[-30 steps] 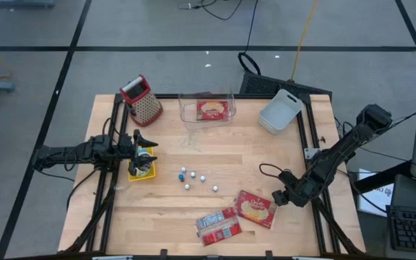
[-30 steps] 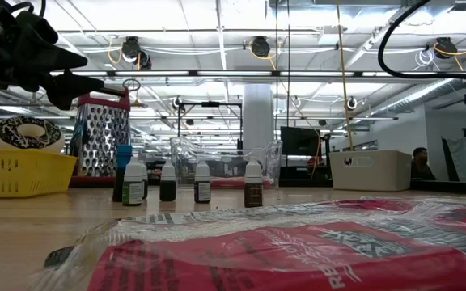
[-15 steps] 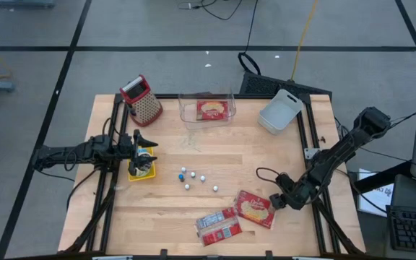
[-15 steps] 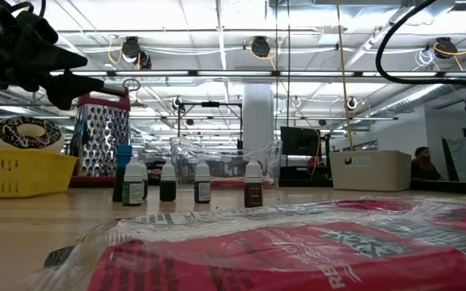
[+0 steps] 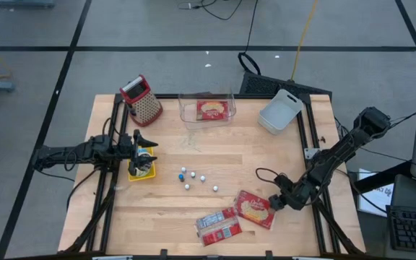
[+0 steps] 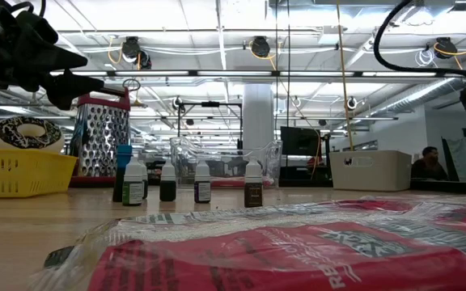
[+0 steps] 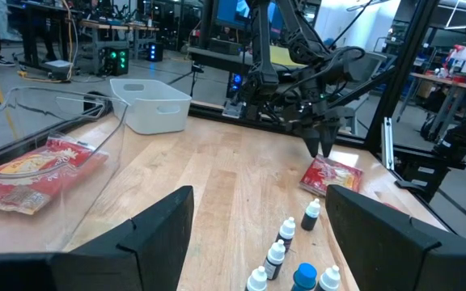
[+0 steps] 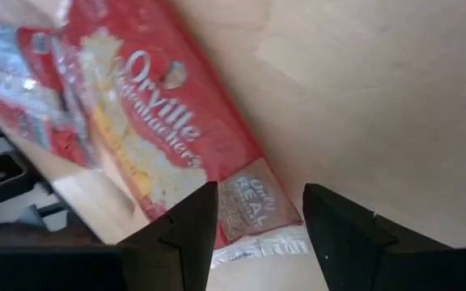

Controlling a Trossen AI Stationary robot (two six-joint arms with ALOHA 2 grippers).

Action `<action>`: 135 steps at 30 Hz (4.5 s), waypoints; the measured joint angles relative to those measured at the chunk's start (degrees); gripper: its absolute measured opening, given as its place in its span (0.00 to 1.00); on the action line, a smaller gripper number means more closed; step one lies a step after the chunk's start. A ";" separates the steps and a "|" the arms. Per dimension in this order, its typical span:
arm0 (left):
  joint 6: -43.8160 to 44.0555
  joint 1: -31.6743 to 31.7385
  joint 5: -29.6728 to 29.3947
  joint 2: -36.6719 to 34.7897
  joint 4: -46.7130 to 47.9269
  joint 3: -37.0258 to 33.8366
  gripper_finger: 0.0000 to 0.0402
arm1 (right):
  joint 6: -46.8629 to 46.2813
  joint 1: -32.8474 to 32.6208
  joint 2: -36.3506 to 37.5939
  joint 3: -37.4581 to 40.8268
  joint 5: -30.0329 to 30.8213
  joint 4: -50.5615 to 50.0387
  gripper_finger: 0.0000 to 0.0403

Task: Pick & Place Food Item
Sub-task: Put the right popcorn bag into the transparent bin

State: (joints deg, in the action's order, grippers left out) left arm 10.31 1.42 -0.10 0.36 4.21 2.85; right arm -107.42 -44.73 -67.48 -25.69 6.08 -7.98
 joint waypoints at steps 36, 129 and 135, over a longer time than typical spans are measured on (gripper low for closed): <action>0.01 -0.01 0.00 0.00 0.00 0.00 0.70 | 0.17 -0.02 -3.93 0.04 -0.09 3.23 0.42; 0.00 0.01 0.00 0.00 0.00 0.00 0.70 | 96.89 70.71 -23.58 -24.63 -7.91 62.45 0.00; -0.01 -0.01 0.00 0.00 -0.02 0.00 0.70 | 97.68 71.62 -37.17 -39.18 -18.10 54.18 0.00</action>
State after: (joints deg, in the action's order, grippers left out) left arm 10.31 1.41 -0.10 0.36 4.19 2.85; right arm -9.73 26.89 -104.65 -64.87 -12.02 46.19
